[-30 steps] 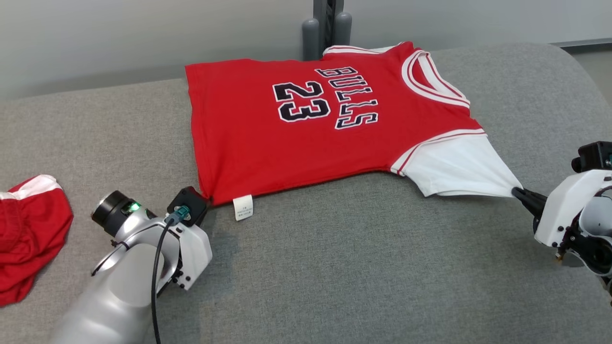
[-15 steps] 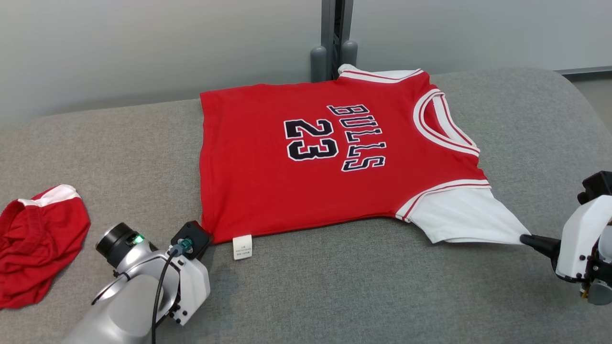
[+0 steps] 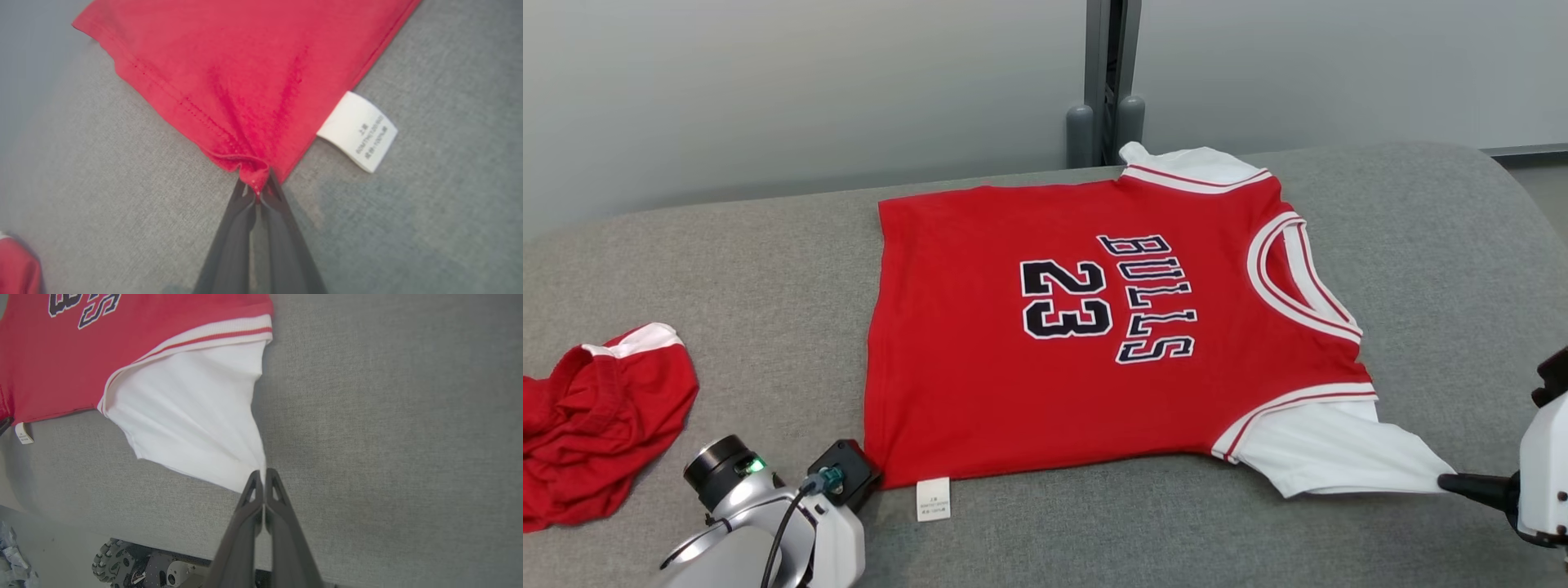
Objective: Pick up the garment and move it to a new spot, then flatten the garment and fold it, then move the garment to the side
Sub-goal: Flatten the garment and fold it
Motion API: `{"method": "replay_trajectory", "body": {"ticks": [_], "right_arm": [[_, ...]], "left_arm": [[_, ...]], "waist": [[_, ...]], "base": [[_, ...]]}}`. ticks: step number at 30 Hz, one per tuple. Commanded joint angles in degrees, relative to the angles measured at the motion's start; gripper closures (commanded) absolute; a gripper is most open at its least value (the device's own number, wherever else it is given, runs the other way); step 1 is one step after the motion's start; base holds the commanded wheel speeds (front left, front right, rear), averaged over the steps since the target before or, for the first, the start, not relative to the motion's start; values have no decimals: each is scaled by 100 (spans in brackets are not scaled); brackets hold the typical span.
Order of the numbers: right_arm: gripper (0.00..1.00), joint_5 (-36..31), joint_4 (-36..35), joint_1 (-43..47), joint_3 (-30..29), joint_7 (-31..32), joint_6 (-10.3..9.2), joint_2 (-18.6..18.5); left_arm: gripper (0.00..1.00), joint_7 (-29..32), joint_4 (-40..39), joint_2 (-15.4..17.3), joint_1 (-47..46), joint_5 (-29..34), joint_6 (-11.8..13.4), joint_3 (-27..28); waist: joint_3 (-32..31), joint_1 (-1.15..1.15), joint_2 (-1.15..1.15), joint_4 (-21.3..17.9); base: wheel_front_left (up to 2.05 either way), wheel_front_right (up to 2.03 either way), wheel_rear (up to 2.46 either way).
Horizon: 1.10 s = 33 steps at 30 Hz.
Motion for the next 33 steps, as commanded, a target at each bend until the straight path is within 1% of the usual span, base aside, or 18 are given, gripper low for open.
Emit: {"method": "replay_trajectory", "body": {"ticks": [1,4,8,15,19,22,25,29,30,33], "right_arm": [[100,43,-63,167,-42,56,-3,-145],[100,152,-211,391,-128,162,-3,-275],[100,280,-498,673,-197,344,-3,-466],[100,429,-1021,1218,-368,475,-3,-809],[100,492,-1269,1518,-468,509,-3,-955],[100,535,-1348,1691,-555,490,-3,-1014],[100,499,-1419,1772,-643,447,-3,-964],[100,444,-1531,1741,-818,315,-2,-833],[100,446,-1550,1702,-917,259,-2,-759],[100,410,-1493,1601,-1108,157,-2,-657]], "left_arm": [[100,91,-161,230,119,-133,5,-103],[100,296,-742,554,264,-452,5,-366],[100,589,-1532,1017,390,-844,5,-583],[100,1182,-3036,1760,704,-1518,5,-690],[100,1496,-3759,2100,880,-1786,17,-711],[100,1709,-4167,2296,1035,-2047,31,-719],[100,1831,-4458,2430,1056,-2145,116,-688],[100,1793,-4680,2433,1110,-2417,220,-524],[100,1752,-4765,2417,1115,-2597,258,-406],[100,1679,-4878,2396,1102,-2887,295,-221]], "waist": [[-35,0,0,17],[-90,0,0,31],[-136,0,0,53],[-204,0,0,92],[-216,0,0,103],[-208,0,0,104],[-161,0,0,97],[-89,0,0,90],[-55,0,0,89],[6,0,0,89]], "base": [[0,0,0],[0,0,0],[0,0,0],[0,0,0],[0,0,0],[0,0,0],[0,0,0],[0,0,0],[0,0,0],[0,0,0]]}}
